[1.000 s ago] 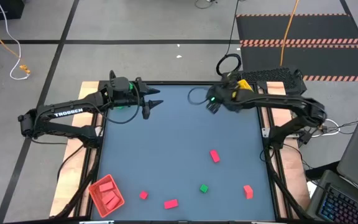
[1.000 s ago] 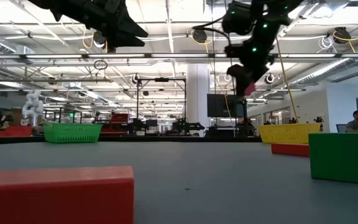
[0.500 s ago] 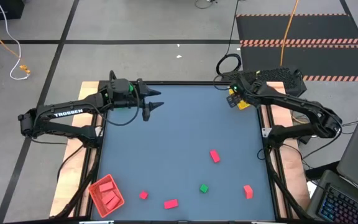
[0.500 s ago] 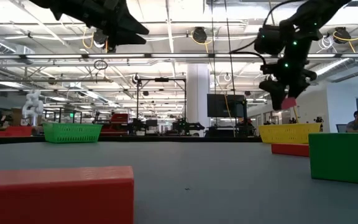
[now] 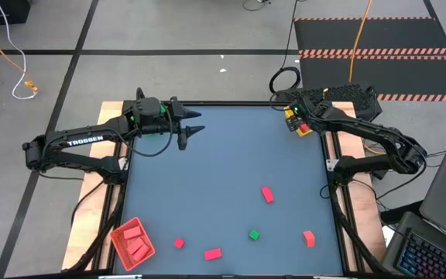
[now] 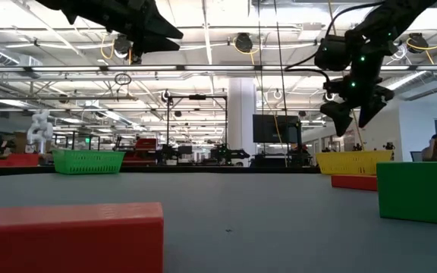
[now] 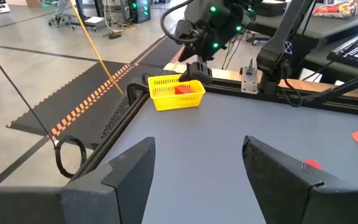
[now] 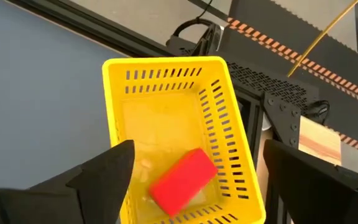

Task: Sort & place blocks by color
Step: Put the red block into the yellow bin

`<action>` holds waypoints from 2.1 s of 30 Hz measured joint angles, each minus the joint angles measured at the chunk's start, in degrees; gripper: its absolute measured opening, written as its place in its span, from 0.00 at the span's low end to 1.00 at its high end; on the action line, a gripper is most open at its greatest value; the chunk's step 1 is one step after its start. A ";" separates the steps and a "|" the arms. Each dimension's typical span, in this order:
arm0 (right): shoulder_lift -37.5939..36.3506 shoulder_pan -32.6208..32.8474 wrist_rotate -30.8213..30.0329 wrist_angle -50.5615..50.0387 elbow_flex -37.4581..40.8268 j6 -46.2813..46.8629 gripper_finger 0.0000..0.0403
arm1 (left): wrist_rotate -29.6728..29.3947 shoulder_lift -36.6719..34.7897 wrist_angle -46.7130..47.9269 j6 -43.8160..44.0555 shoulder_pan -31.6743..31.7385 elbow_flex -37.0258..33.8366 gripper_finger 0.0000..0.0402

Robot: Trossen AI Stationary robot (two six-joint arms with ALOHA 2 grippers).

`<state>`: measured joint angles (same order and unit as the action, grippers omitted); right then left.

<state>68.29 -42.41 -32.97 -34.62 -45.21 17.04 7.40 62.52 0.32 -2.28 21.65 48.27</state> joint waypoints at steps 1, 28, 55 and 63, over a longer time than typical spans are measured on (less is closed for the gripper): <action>0.00 0.00 -0.01 0.19 0.00 -0.31 0.87 | 0.00 0.00 0.00 0.00 0.00 0.00 0.60; -3.03 38.46 26.83 6.48 0.00 22.21 0.85 | 0.00 0.00 -0.98 0.81 0.00 0.00 0.60; 19.49 57.22 30.03 9.76 -0.13 48.37 0.84 | 0.04 0.00 -0.98 1.49 -0.90 0.00 0.60; 19.56 57.22 28.47 8.82 -0.16 48.24 0.83 | 0.04 0.02 -0.96 1.46 -0.90 0.00 0.60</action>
<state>87.85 14.81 -4.49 -25.80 -45.37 65.28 7.44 62.54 -0.64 -0.82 20.75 48.27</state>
